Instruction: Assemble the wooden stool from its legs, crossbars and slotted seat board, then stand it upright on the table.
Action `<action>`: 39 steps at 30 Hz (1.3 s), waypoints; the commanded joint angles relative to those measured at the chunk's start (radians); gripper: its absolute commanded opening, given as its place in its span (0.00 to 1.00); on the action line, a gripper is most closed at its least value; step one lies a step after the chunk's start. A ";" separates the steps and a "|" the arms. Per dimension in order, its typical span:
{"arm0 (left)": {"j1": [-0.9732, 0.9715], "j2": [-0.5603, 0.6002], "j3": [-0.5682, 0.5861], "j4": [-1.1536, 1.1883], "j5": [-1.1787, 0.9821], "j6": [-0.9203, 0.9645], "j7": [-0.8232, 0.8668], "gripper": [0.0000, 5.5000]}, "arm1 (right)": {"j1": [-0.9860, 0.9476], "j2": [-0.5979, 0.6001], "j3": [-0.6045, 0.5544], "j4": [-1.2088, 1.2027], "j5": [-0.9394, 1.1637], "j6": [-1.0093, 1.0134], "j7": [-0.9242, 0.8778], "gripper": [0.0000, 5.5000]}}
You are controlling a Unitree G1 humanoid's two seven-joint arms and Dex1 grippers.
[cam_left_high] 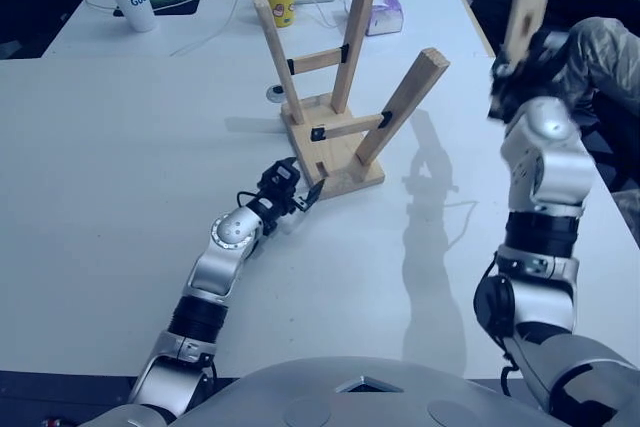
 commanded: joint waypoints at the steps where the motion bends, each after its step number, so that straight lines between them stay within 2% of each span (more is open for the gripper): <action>1: -0.015 0.004 0.108 -0.053 -0.077 0.029 0.028 0.69 | -0.092 0.001 0.014 -0.091 0.116 -0.078 0.145 0.37; 4: -0.034 0.006 0.211 -0.102 -0.152 0.053 0.062 0.69 | -0.119 0.001 0.061 -0.212 0.241 -0.017 0.277 0.37; 8: -0.090 -0.033 0.311 -0.222 -0.311 0.146 0.106 0.69 | -0.049 -0.006 0.144 -0.359 0.428 0.170 0.415 0.37; 14: -0.154 -0.109 0.342 -0.466 -0.657 0.356 0.156 0.69 | 0.075 -0.001 0.205 -0.439 0.539 0.309 0.455 0.37; 19: -0.152 -0.160 0.384 -0.531 -0.987 0.485 0.237 0.69 | 0.122 -0.029 0.277 -0.472 0.485 0.260 0.492 0.37; 25: -0.166 -0.194 0.415 -0.522 -1.211 0.498 0.351 0.69 | 0.175 -0.090 0.362 -0.515 0.425 0.192 0.587 0.37; 30: -0.197 -0.194 0.400 -0.522 -1.269 0.480 0.413 0.69 | 0.206 -0.131 0.422 -0.530 0.370 0.133 0.649 0.37; 39: -0.221 -0.171 0.394 -0.533 -1.281 0.434 0.475 0.69 | 0.212 -0.146 0.478 -0.455 0.194 -0.013 0.649 0.37</action>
